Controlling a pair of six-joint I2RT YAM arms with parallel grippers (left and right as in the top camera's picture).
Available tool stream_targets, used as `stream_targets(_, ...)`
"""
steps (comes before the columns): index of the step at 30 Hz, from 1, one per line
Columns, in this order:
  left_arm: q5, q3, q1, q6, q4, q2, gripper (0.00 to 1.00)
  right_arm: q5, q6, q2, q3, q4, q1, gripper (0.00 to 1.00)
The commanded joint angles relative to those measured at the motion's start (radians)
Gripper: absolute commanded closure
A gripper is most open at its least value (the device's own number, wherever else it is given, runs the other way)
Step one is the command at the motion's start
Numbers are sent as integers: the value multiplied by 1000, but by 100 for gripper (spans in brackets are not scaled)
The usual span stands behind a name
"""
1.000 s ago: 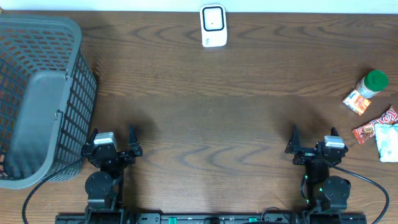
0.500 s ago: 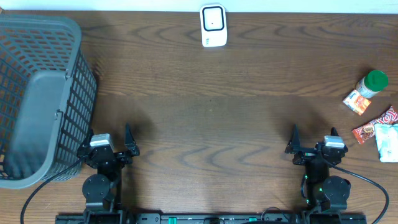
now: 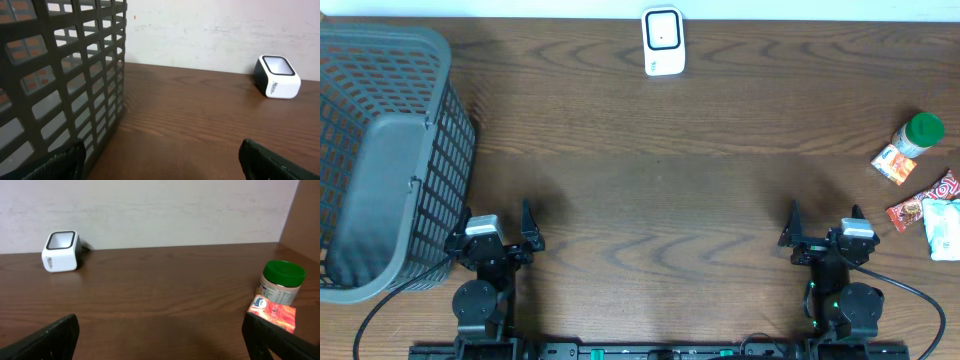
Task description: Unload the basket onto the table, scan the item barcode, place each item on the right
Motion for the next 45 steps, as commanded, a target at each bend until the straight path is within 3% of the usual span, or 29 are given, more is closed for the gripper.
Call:
stream_targets(1, -3, -13, 4, 13, -47, -10, 2, -2, 13, -6, -1, -4, 8, 1)
stream_targets(45, -3, -13, -33, 14, -47, -6, 2, -2, 13, -6, -1, -5, 8, 1)
